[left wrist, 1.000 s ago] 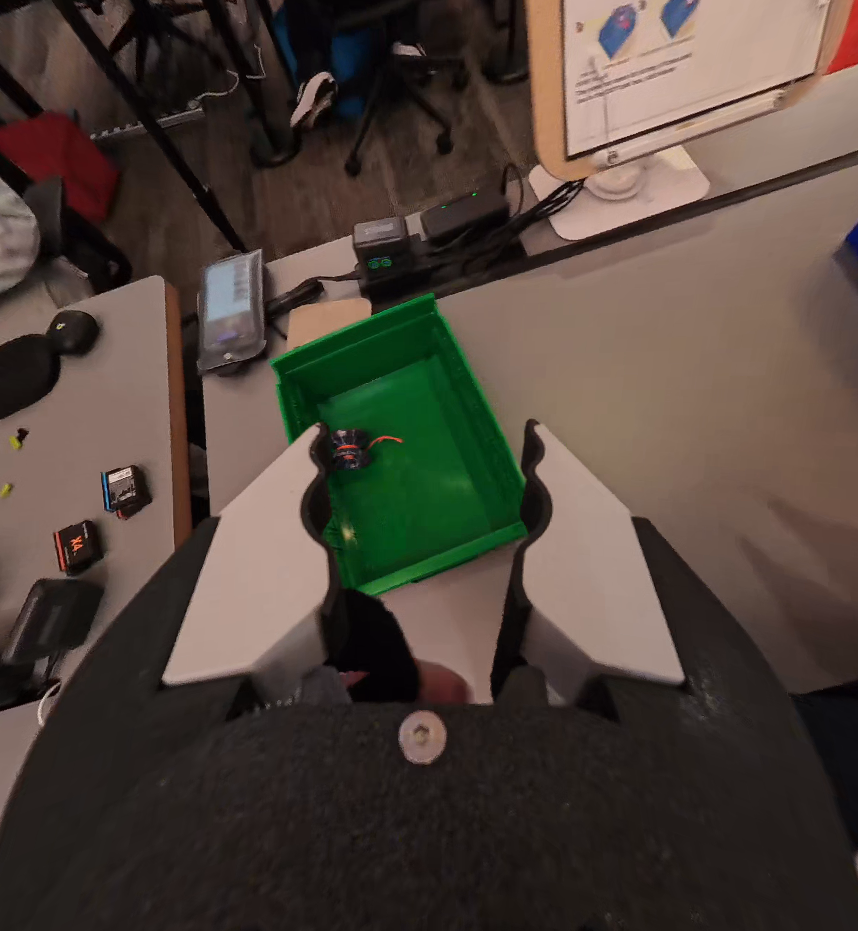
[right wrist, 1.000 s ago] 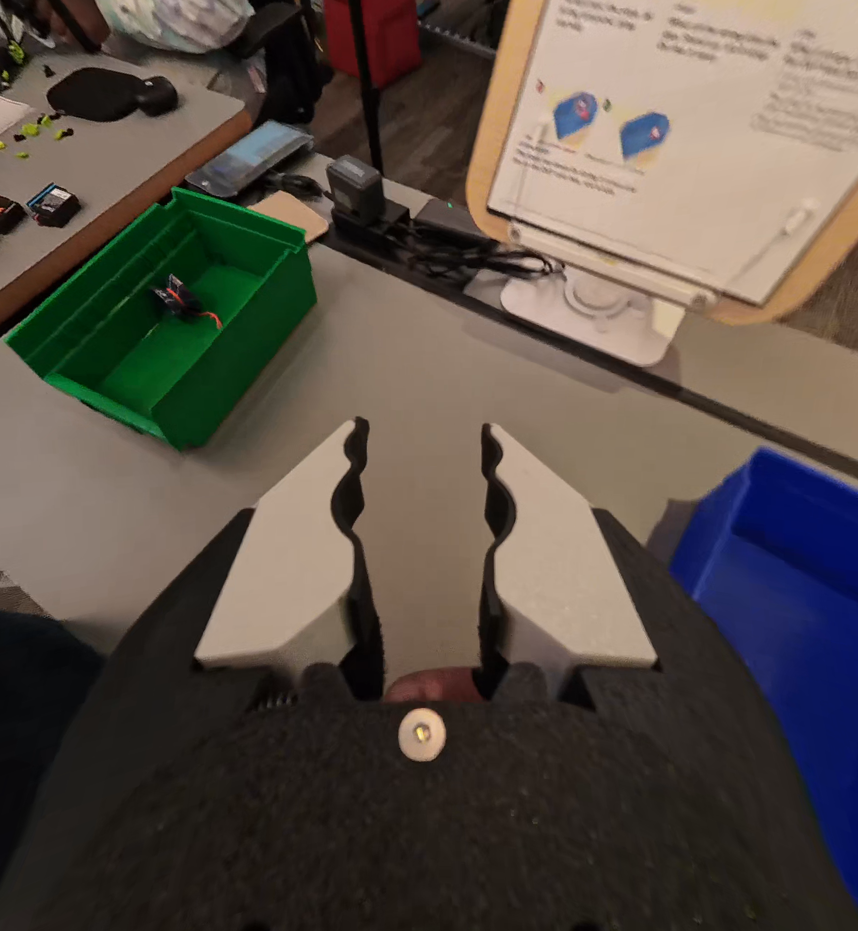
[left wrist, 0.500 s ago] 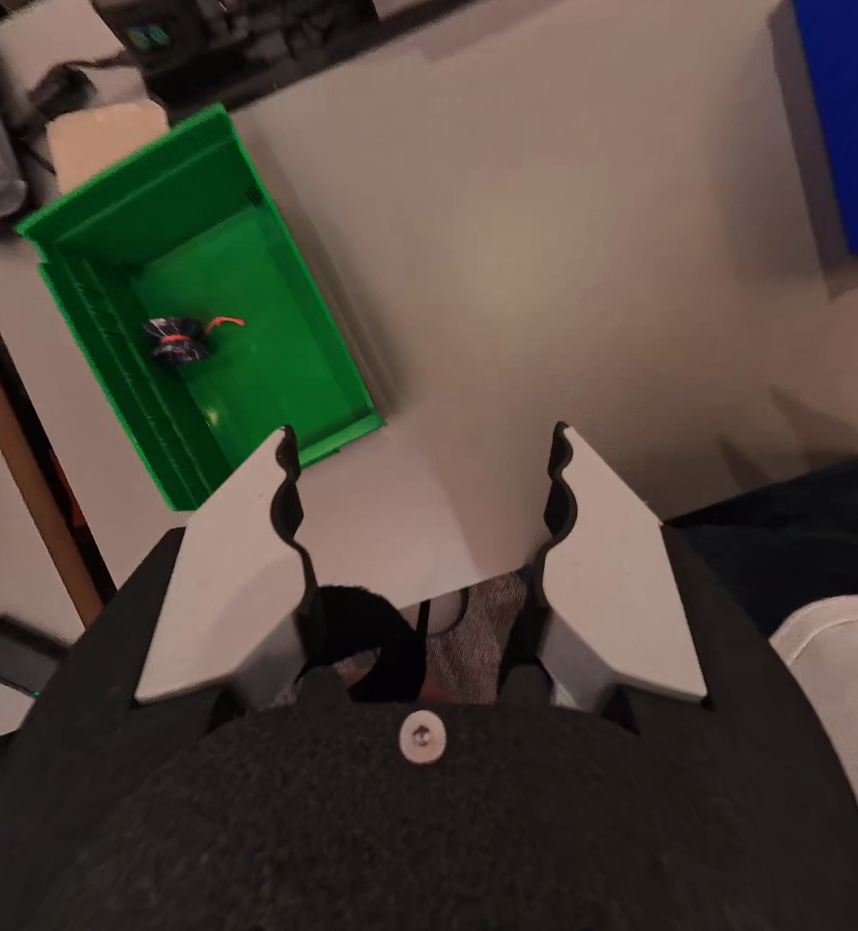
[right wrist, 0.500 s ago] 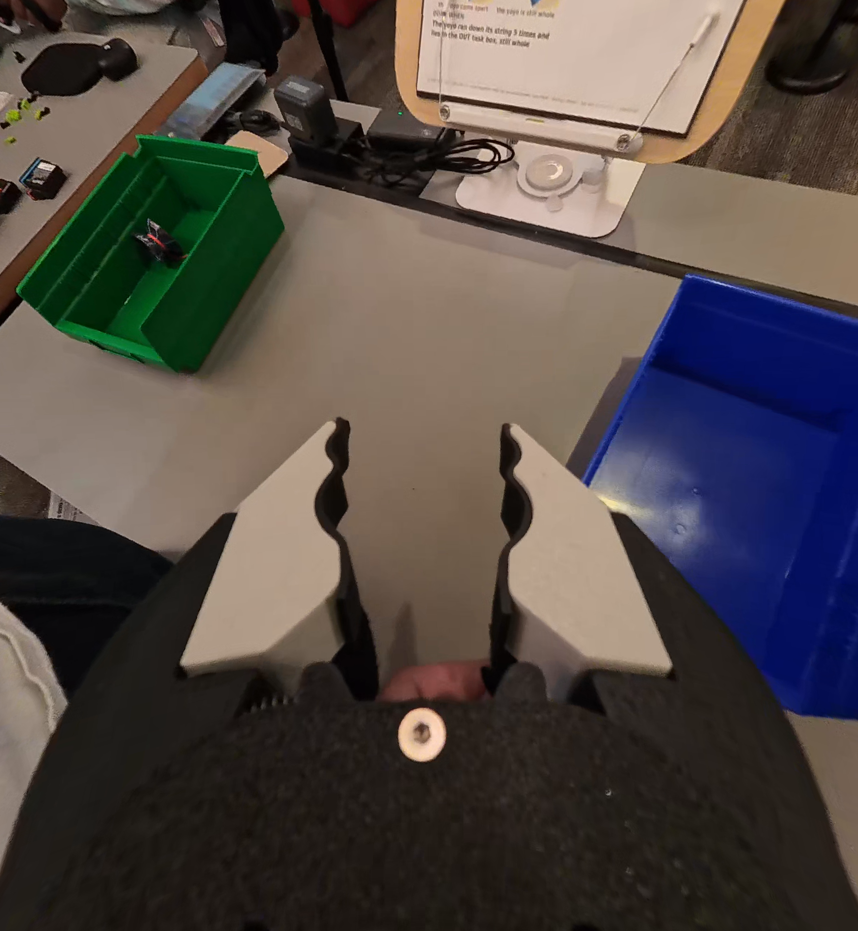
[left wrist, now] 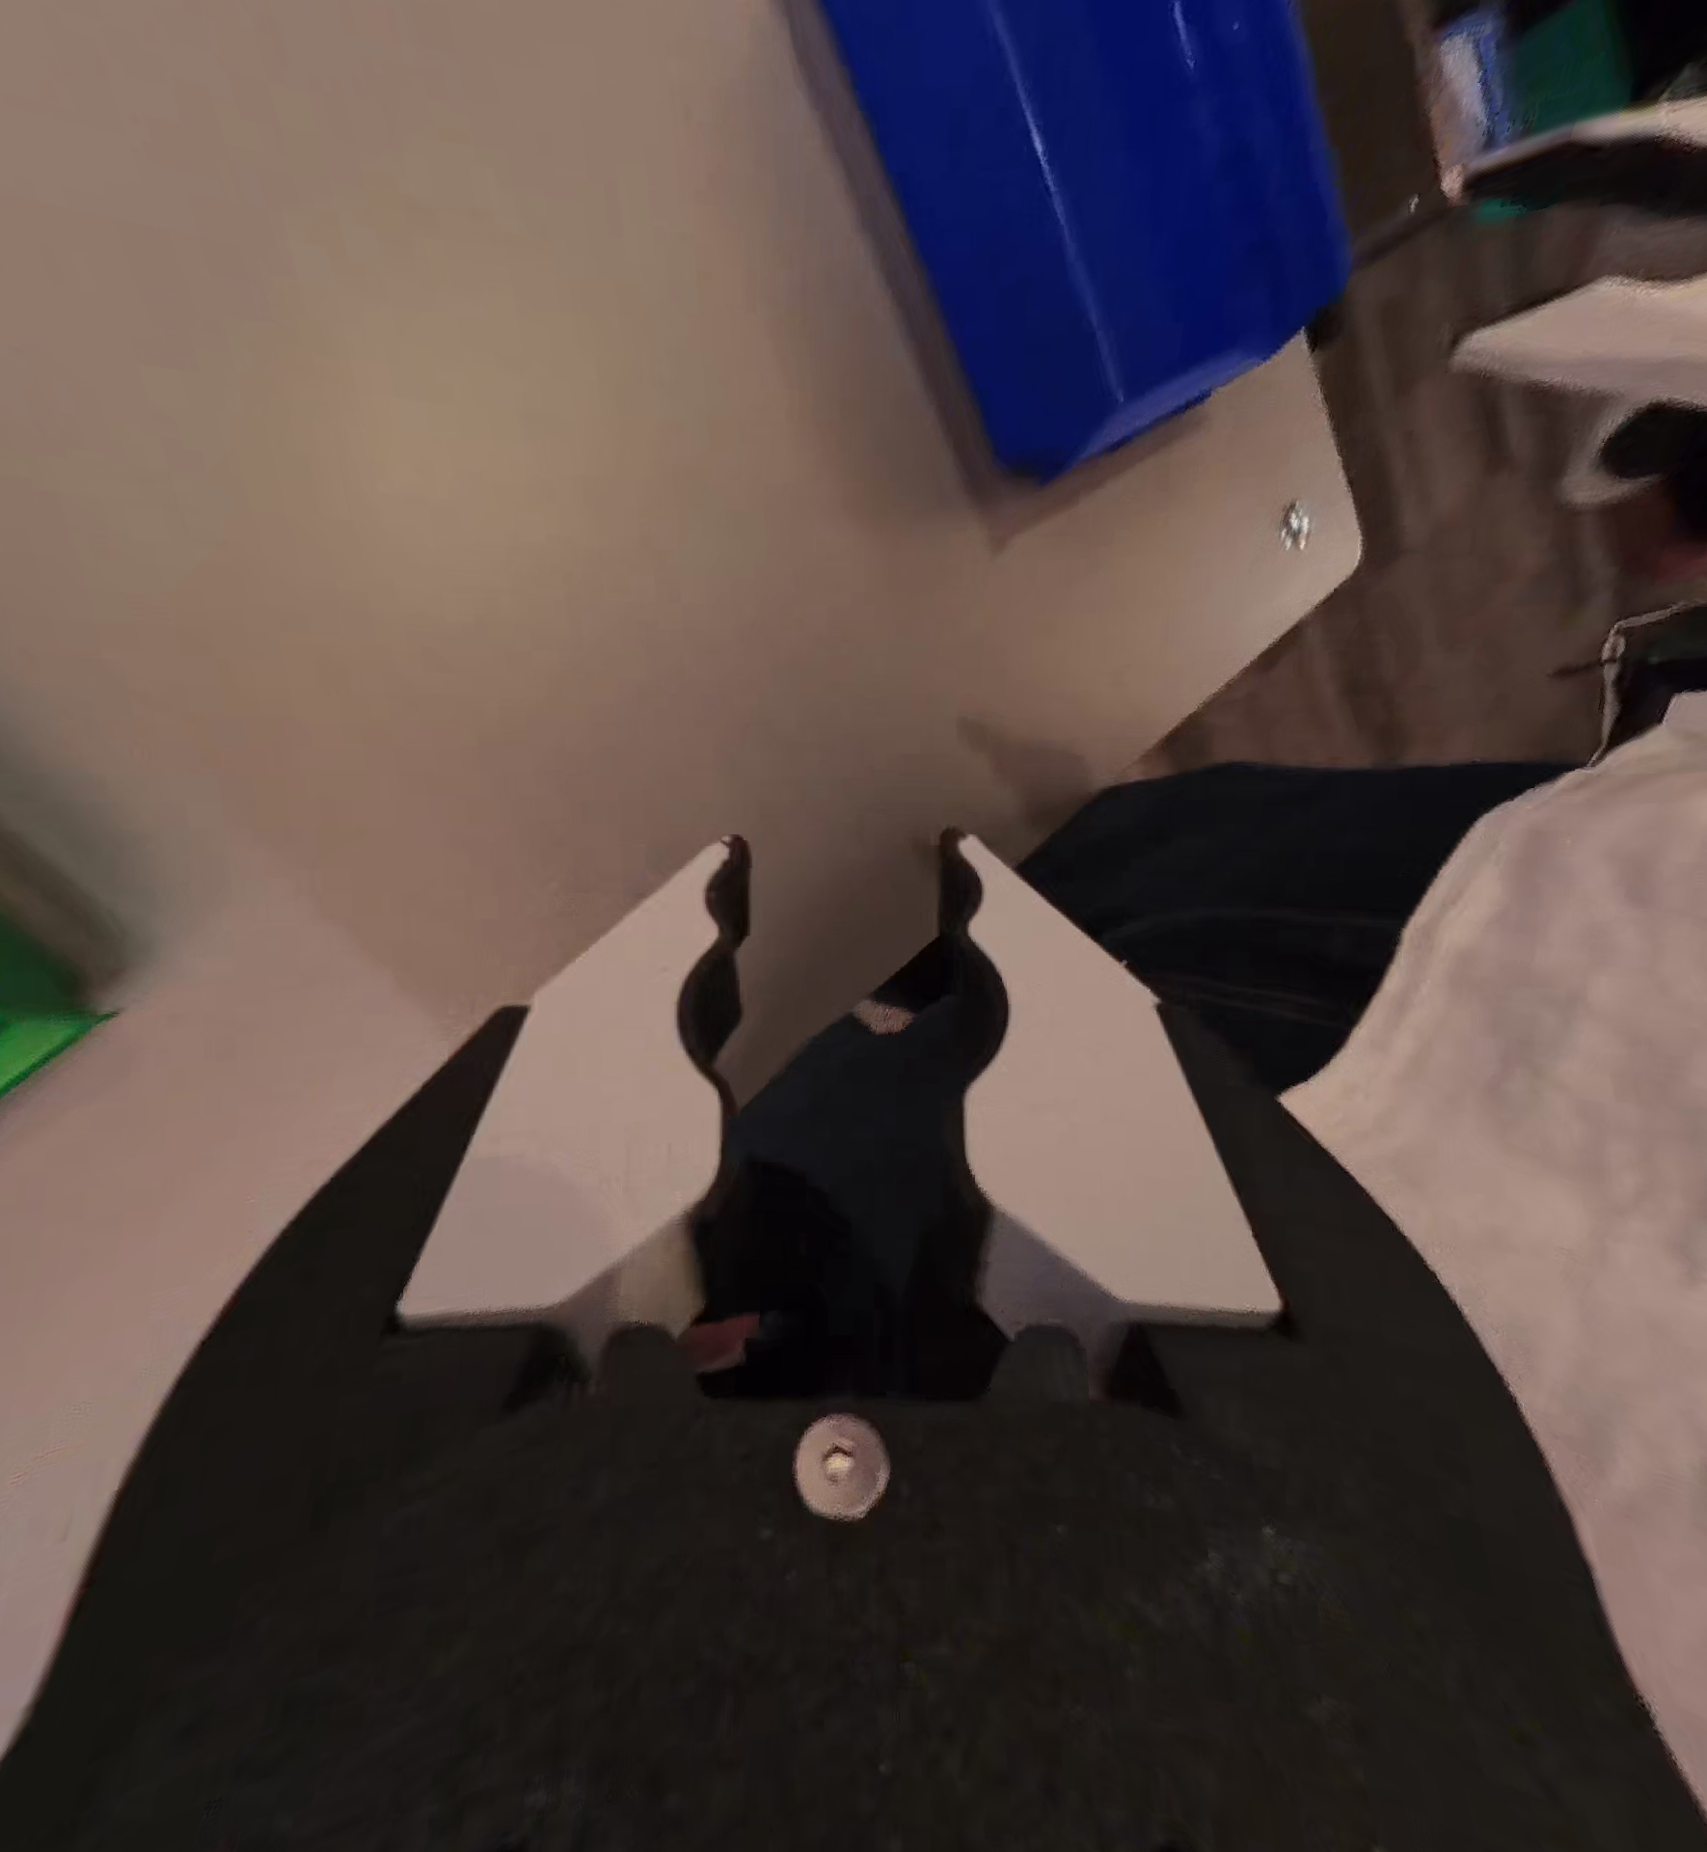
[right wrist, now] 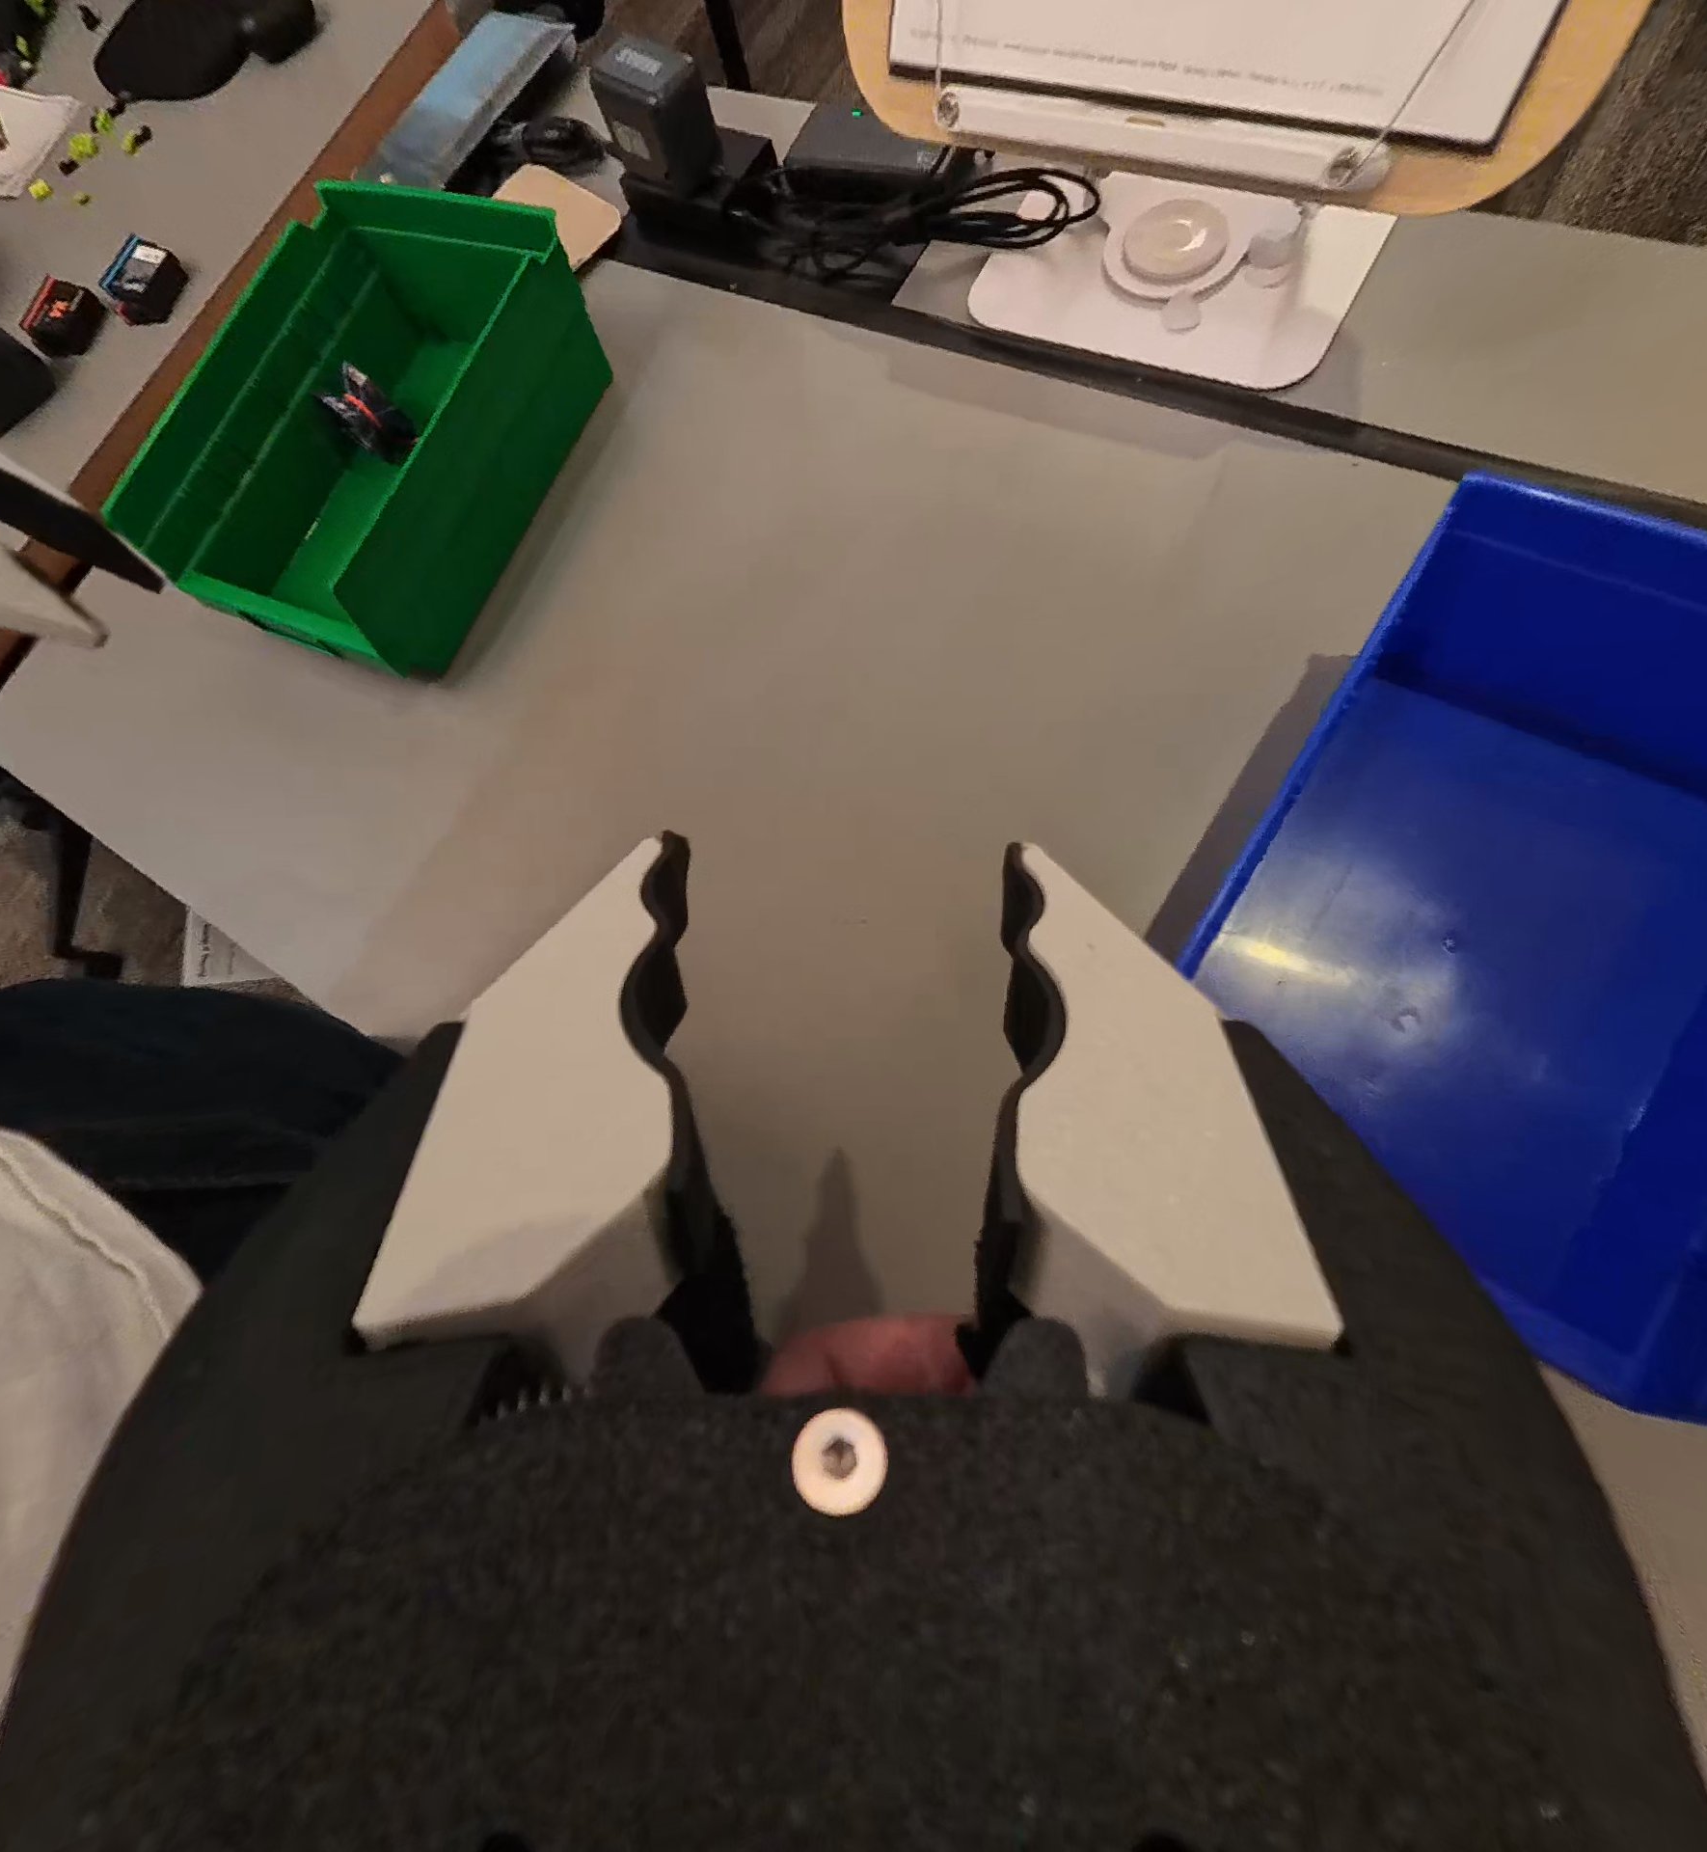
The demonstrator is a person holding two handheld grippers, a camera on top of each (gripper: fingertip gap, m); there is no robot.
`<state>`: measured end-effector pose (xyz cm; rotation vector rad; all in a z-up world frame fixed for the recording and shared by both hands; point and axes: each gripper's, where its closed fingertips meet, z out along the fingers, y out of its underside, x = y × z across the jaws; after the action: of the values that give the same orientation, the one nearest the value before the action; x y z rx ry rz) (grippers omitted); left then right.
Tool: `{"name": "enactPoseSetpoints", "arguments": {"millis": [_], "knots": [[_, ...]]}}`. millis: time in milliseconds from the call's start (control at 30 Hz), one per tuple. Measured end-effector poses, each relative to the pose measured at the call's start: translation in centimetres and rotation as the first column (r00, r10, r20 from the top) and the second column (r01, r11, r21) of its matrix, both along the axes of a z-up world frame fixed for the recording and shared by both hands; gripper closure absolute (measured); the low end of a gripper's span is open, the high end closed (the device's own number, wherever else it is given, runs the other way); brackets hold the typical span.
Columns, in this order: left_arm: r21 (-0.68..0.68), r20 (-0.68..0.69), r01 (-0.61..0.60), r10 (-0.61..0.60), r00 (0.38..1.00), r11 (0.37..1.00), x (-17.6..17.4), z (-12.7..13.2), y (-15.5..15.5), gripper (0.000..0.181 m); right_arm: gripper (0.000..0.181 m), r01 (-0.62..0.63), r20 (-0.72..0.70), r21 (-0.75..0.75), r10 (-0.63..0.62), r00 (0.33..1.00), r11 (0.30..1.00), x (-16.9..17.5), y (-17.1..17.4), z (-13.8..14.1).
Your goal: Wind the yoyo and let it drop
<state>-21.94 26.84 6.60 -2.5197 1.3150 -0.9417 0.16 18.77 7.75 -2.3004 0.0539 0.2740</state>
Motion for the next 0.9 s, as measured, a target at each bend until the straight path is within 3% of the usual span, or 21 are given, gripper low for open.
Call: {"name": "enactPoseSetpoints", "arguments": {"millis": [33,100,200,367,400,467,500,567,633,700,800,900], "knots": [[-0.023,0.023,-0.021,0.021,1.000,1.000,0.3,0.1,0.4,0.138,0.117,-0.007,-0.011,-0.010,0.007,1.000,1.000,-0.4,0.1,0.0],[-0.162,0.096,-0.065,0.082,0.992,0.985,1.1,0.6,0.5,0.125,0.117,-0.022,-0.028,-0.012,0.021,0.999,1.000,-1.0,0.5,0.2],[-0.335,0.136,-0.032,0.082,0.987,0.942,1.1,0.6,-0.2,0.134,0.117,-0.045,-0.035,-0.008,0.044,0.998,0.999,-2.0,1.0,0.5],[-0.303,0.023,-0.089,0.101,0.995,0.949,-0.9,-1.8,1.0,0.130,0.117,-0.077,-0.062,-0.022,0.075,0.995,0.997,-3.2,1.2,0.3],[-0.267,-0.012,-0.109,0.110,0.994,0.957,-1.6,-2.4,1.5,0.125,0.117,-0.085,-0.062,-0.026,0.083,0.995,0.996,-3.4,1.2,0.3],[-0.223,-0.110,-0.127,0.104,0.988,0.967,-3.1,-3.5,1.9,0.095,0.117,-0.105,-0.056,-0.031,0.103,0.993,0.994,-3.7,1.3,0.3],[-0.238,-0.136,-0.116,0.085,0.987,0.964,-3.3,-3.6,1.6,0.095,0.117,-0.118,-0.059,-0.032,0.116,0.991,0.992,-4.0,1.5,0.3],[-0.263,-0.104,-0.084,0.058,0.993,0.961,-2.5,-2.4,1.3,0.093,0.117,-0.152,-0.107,-0.011,0.150,0.983,0.988,-5.4,2.4,0.9],[-0.182,-0.065,-0.054,0.043,0.997,0.982,-1.4,-0.8,1.9,0.092,0.117,-0.211,-0.158,0.016,0.211,0.965,0.977,-7.6,4.0,1.6],[-0.079,-0.032,-0.031,0.028,0.999,0.996,0.0,1.0,2.7,0.091,0.109,-0.352,-0.188,0.041,0.353,0.916,0.935,-11.2,5.2,2.4],[0.032,0.026,0.012,-0.013,1.000,0.999,1.9,4.1,3.4,0.105,0.098,-0.553,-0.122,0.116,0.565,0.816,0.825,-16.2,7.0,5.0],[0.128,0.035,0.079,-0.084,0.996,0.989,2.8,6.1,3.4,0.114,0.091,-0.661,-0.005,0.120,0.667,0.745,0.740,-18.4,8.8,6.6]]}}
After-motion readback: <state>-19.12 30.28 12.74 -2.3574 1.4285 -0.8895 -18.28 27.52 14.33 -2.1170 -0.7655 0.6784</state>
